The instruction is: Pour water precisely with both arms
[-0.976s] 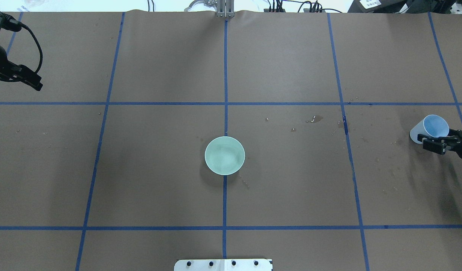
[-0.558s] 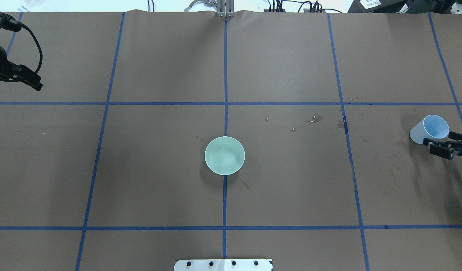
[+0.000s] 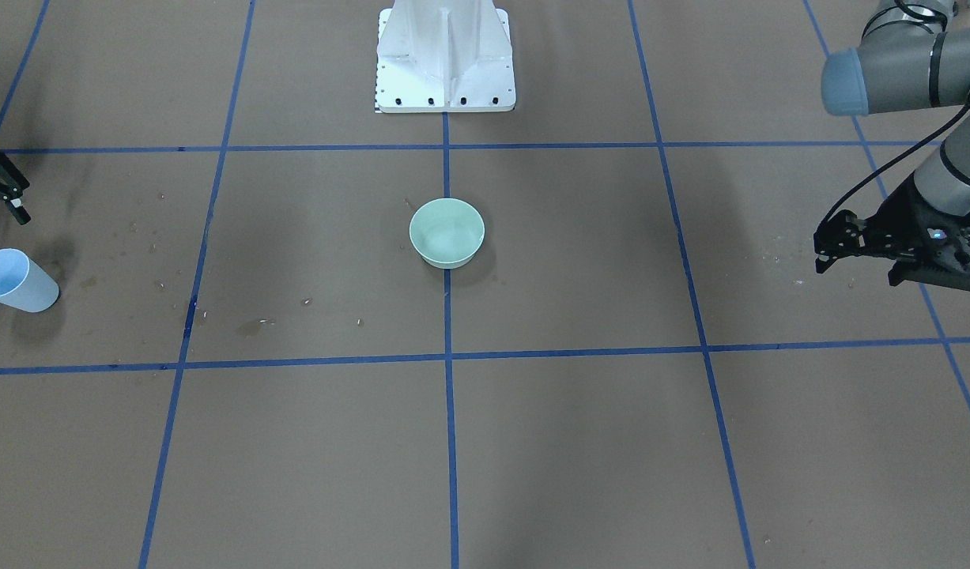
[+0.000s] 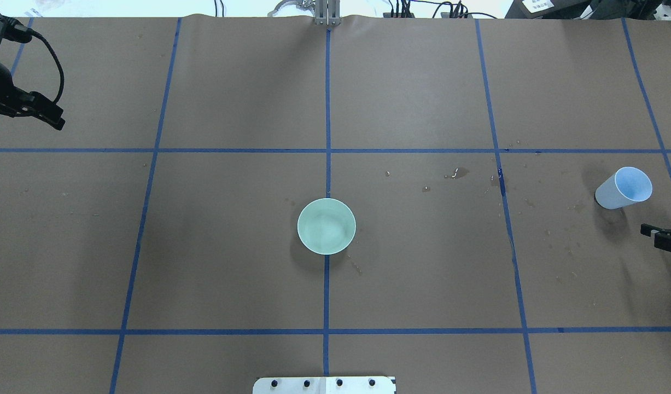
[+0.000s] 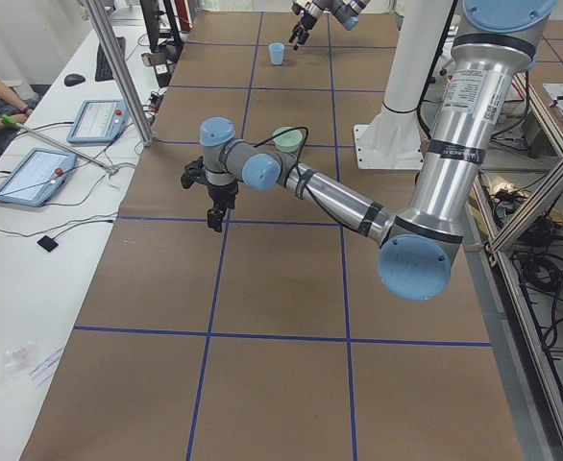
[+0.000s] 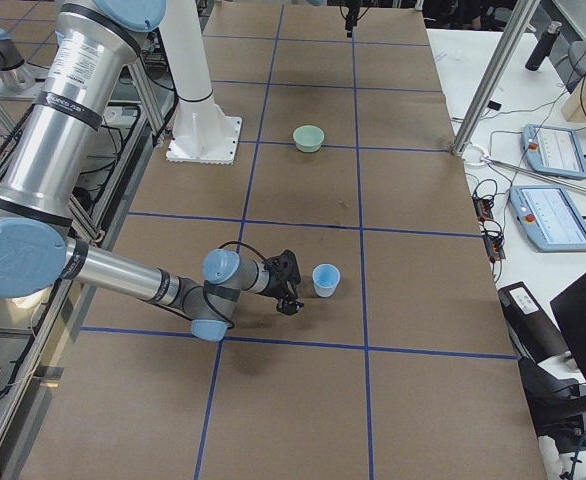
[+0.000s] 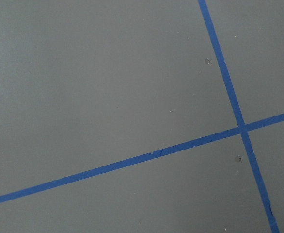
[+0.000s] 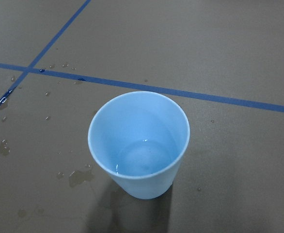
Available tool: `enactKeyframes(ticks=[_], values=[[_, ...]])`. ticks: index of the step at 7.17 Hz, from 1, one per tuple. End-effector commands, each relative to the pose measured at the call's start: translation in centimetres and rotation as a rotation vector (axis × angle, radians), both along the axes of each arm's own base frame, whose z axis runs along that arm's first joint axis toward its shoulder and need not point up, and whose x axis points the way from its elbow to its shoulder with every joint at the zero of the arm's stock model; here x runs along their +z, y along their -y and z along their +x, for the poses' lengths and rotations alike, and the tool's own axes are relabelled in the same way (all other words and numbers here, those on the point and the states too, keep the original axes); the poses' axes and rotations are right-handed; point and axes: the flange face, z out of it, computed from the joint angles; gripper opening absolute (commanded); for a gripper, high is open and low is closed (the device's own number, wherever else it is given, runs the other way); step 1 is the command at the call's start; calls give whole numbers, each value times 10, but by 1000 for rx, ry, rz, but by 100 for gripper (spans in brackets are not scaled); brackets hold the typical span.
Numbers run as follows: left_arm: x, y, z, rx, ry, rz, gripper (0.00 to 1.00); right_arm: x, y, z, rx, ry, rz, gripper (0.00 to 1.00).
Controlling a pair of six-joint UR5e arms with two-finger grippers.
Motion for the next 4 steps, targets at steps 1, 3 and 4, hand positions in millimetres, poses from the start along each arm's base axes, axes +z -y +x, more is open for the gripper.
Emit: enactKeyframes(ticks=[1, 3, 4], values=[[-40, -16, 36, -60, -55, -57, 99, -2, 9, 51, -47, 55, -34, 99], [-109, -38, 128, -79, -133, -144, 99, -6, 36, 77, -53, 0, -28, 99], [-156, -62, 190, -75, -182, -208, 99, -11, 58, 83, -39, -9, -53, 99]])
